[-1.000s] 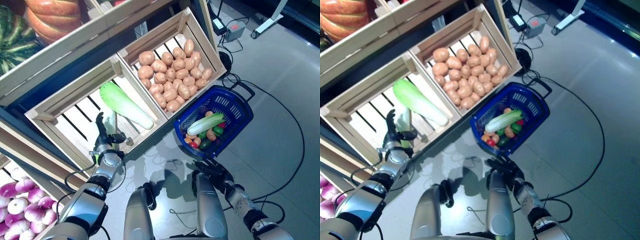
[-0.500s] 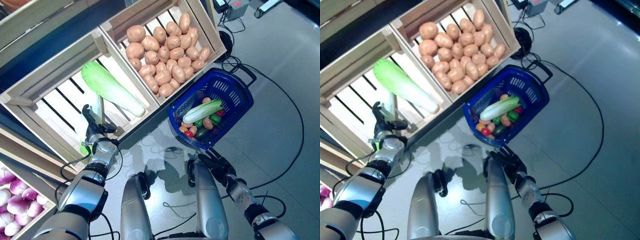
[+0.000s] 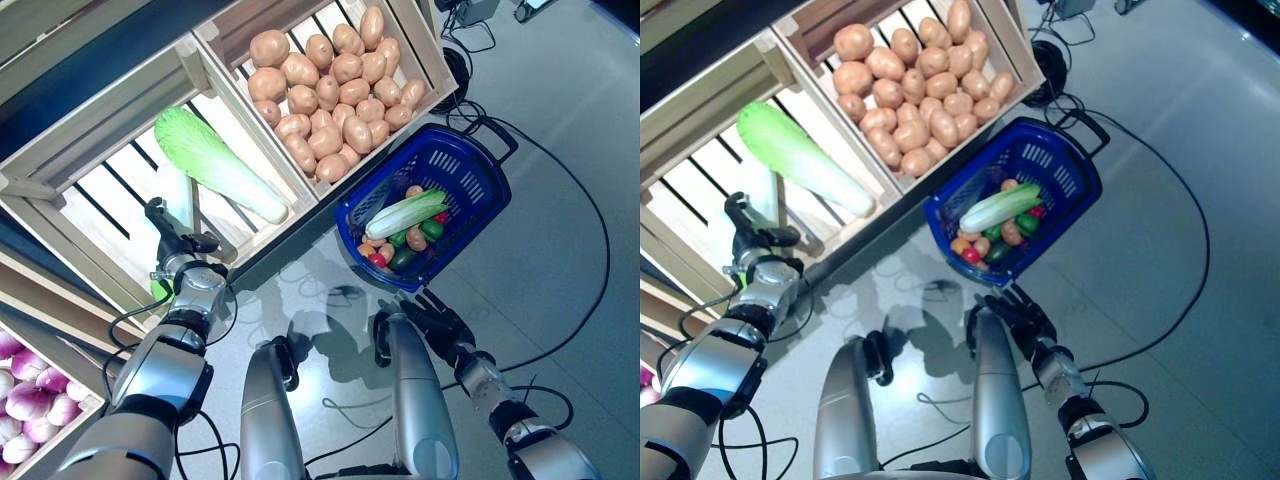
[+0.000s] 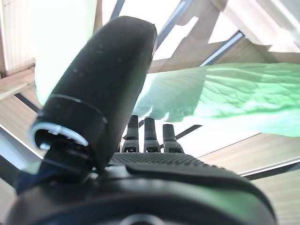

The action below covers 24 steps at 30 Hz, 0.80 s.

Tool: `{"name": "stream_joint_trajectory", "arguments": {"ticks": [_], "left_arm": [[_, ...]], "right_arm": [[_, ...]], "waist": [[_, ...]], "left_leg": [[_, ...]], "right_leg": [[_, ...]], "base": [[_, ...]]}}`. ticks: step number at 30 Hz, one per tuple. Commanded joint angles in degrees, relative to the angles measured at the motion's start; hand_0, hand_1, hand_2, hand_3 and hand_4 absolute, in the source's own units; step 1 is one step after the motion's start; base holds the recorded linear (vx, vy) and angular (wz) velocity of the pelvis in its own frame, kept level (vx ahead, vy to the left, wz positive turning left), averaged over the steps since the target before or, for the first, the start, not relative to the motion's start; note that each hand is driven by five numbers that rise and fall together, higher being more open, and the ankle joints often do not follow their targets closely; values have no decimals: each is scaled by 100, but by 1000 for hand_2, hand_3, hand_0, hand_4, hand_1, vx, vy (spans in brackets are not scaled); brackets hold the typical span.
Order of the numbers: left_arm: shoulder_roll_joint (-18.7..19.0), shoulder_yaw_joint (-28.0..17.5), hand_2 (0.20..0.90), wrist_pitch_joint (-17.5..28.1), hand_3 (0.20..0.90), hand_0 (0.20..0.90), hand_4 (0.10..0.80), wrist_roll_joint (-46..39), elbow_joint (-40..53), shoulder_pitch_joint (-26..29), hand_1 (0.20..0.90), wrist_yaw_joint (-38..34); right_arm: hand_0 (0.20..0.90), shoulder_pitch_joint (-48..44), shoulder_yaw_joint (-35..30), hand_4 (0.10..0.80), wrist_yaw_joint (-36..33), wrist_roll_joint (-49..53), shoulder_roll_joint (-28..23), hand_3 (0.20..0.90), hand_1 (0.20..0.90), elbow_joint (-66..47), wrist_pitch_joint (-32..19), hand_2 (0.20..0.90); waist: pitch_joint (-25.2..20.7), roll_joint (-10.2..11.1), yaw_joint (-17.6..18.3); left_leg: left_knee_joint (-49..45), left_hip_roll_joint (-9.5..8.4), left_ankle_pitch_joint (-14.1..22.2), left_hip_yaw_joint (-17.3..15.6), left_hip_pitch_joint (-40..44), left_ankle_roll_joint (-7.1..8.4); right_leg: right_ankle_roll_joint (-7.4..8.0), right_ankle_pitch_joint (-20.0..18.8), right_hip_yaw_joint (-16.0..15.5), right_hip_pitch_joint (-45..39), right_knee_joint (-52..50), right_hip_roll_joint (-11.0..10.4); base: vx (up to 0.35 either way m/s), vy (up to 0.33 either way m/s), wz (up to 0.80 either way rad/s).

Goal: Put vegetables into the basket

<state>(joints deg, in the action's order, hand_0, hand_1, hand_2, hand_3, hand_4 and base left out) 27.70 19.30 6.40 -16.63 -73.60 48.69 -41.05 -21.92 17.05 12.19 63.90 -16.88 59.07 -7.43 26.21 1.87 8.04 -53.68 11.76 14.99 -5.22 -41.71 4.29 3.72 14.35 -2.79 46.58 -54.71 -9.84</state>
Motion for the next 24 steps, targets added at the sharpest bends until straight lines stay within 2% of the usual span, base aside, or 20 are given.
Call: {"name": "stream_joint_trajectory", "arguments": {"ticks": [1, 9, 13, 18, 24], "left_arm": [[-45, 44, 900, -631, 900, 900, 800, -572, -512, -267, 900, 429], [-17, -32, 900, -870, 900, 900, 800, -821, -604, -297, 900, 680], [-81, -40, 900, -994, 900, 900, 800, -967, -687, -313, 900, 797], [-158, -156, 900, -969, 900, 900, 800, -1214, -822, -374, 900, 583], [-264, -204, 900, -1200, 900, 900, 800, -1225, -895, -474, 900, 896]], "right_arm": [[900, -12, -78, 800, 67, 300, 61, 900, 900, -173, -433, 900], [900, 18, -114, 800, 81, 276, 38, 900, 900, -213, -394, 900], [900, -4, -138, 800, 113, 320, 54, 900, 900, -173, -418, 900], [900, -69, -146, 800, 117, 338, 99, 900, 900, -106, -411, 900], [900, -19, -180, 800, 158, 364, 141, 900, 900, -47, -463, 900]], "waist": [[-148, 118, -75], [-114, 140, -78], [-101, 138, -90], [-107, 168, -114], [-137, 203, -140]], "left_leg": [[-465, 75, 710, 142, 108, 76], [-514, 104, 719, 149, 12, 85], [-509, 94, 714, 167, -21, 95], [-485, 90, 705, 178, -44, 102], [-436, 98, 687, 162, -26, 95]], "right_leg": [[164, 306, 178, -388, -129, -251], [174, 313, 168, -282, -194, -262], [177, 313, 155, -234, -216, -274], [182, 314, 137, -214, -212, -272], [179, 294, 106, -233, -172, -269]], "base": [[0, 0, 0], [0, 0, 0], [-6, -2, 1], [-16, -6, 3], [0, 0, 0]]}}
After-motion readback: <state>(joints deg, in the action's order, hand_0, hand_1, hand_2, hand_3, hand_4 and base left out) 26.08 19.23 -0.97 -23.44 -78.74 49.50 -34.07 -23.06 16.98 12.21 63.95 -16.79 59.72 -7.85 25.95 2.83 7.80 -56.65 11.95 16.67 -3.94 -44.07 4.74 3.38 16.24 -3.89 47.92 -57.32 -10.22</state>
